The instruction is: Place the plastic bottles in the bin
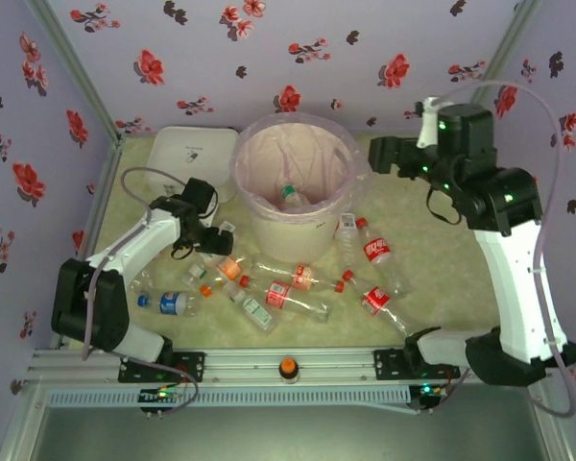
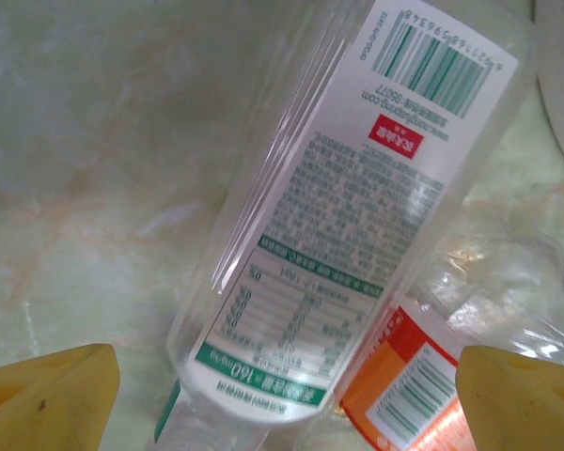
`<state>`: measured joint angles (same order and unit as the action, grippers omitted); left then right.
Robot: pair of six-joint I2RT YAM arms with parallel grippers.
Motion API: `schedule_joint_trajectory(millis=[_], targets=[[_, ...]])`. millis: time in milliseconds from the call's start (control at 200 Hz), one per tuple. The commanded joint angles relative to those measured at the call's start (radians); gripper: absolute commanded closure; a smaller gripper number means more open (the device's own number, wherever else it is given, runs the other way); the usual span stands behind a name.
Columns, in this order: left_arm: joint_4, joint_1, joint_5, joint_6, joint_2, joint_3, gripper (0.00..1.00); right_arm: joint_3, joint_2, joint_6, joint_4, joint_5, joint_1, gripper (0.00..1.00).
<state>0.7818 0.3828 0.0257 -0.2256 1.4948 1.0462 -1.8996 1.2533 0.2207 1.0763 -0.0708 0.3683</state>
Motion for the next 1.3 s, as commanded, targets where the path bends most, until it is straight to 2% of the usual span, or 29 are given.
schedule_joint_trajectory(millis=[0,170,435,695,990,1185,1295], targets=[[-0.025,0.009,0.016,-0.014,0.051,0.012,0.07,0.077,-0.024,0.016,-0.005,0.052,-0.04,0.01],[-0.043,0.015,0.033,-0.006,0.112,0.022,0.08,0.259,-0.113,0.027,-0.049,0.068,-0.105,0.01],[-0.085,0.02,0.037,-0.018,0.137,0.018,0.32,0.381,-0.144,0.033,-0.071,0.12,-0.144,0.01],[-0.083,0.021,0.039,-0.024,0.123,0.025,0.45,0.459,-0.16,0.029,-0.086,0.108,-0.149,0.01],[0.023,0.02,0.092,0.007,0.027,0.113,0.48,0.475,-0.163,0.04,-0.099,0.131,-0.152,0.01],[0.109,0.012,0.141,0.012,-0.094,0.188,0.53,0.484,-0.172,0.052,-0.14,0.235,-0.154,0.01],[0.174,-0.007,0.193,0.041,-0.156,0.258,0.6,0.49,-0.186,0.085,-0.209,0.362,-0.164,0.01]])
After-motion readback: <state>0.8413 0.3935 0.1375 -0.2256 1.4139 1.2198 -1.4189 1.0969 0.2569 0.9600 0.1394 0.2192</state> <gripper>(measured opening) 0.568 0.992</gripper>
